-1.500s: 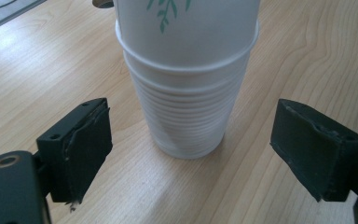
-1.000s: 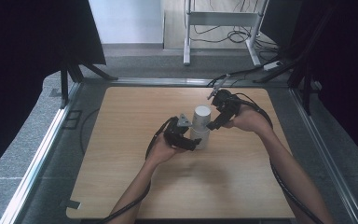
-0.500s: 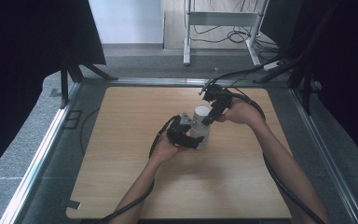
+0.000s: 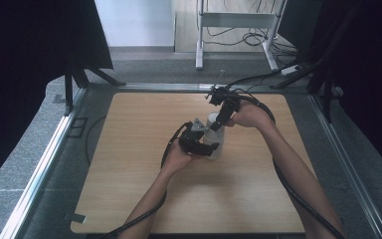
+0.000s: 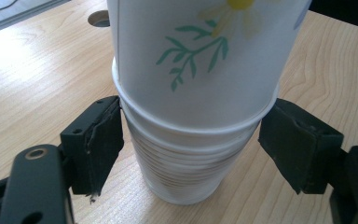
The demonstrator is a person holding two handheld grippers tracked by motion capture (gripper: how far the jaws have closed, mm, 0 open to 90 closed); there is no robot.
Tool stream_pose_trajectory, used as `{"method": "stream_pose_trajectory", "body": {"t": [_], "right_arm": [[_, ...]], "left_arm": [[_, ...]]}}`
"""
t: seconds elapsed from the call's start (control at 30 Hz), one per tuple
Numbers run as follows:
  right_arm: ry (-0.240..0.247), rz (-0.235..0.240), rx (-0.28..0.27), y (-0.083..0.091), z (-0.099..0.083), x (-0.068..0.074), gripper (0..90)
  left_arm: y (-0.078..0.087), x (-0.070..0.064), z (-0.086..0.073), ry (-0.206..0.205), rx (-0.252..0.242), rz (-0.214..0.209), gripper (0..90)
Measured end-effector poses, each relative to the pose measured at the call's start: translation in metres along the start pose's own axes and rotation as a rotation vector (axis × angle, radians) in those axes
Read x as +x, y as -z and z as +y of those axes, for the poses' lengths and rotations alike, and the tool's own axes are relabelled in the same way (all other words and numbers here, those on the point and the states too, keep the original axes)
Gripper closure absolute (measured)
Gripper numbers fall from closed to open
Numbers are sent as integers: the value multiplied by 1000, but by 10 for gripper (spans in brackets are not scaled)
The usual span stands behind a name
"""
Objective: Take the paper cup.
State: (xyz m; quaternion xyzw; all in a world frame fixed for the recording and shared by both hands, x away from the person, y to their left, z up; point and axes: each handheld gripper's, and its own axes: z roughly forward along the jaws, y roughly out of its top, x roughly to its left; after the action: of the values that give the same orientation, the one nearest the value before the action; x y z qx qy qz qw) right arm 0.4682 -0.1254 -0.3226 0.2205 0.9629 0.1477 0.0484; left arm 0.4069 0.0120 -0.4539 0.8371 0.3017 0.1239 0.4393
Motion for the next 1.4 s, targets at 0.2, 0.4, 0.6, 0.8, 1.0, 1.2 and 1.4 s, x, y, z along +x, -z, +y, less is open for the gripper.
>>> {"method": "stream_pose_trajectory", "body": {"t": [0.2,0.4,0.6,0.8,1.0,1.2,1.4], "right_arm": [[2,12,16,-1,5,-1,295],[2,20,34,0,9,1,336],[-14,22,55,1,12,0,346],[-23,24,53,6,14,0,350],[-16,18,38,15,15,0,352],[-10,10,38,25,16,1,354],[-7,9,31,33,18,2,355]], "left_arm": [[1,-2,0,-11,-2,15,233],[2,-3,-1,-16,-2,19,246],[2,-3,-1,-28,3,25,251],[2,-3,0,-29,8,23,253],[3,-3,0,-39,13,30,253],[2,-4,0,-42,15,30,252],[2,-3,0,-49,17,31,252]]}}
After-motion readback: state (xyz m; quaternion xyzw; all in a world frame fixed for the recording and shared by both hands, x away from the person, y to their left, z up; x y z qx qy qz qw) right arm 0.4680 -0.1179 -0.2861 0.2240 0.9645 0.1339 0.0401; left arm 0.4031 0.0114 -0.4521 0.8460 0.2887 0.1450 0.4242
